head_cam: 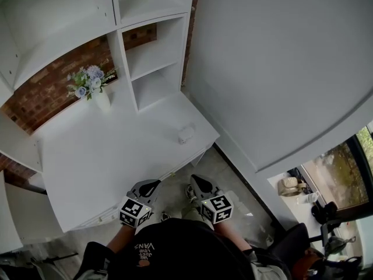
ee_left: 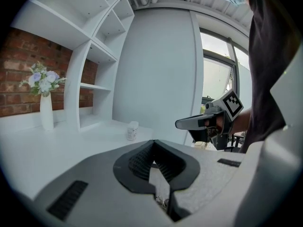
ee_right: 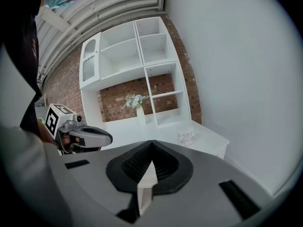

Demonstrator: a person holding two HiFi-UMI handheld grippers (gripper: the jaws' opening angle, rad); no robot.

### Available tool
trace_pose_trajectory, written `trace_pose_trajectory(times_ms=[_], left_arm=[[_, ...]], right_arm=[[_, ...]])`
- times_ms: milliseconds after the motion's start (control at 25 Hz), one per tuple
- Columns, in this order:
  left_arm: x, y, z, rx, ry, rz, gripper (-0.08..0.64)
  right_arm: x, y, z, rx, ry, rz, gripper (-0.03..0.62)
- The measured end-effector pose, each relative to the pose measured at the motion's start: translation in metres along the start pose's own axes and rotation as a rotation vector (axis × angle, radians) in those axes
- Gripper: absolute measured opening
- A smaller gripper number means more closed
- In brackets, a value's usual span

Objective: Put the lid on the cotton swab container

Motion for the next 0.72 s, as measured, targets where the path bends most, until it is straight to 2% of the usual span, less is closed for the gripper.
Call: trace_pose_trajectory(times_ms=[720], left_arm=[[0.013, 0.002, -0.009, -0.008, -0.009, -0.004, 0.006]], right_arm=[[0.011, 0.004, 0.008, -0.013, -0.005, -0.007, 0.000]])
Point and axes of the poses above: the fingertips, and each gripper's own axes: x forward along the fingers, z to its right, y out of its top, the point moved 4 cm from there along -x, backward along the fingers, and after that the axes turned 4 degrees about x, right-handed, at the moved point
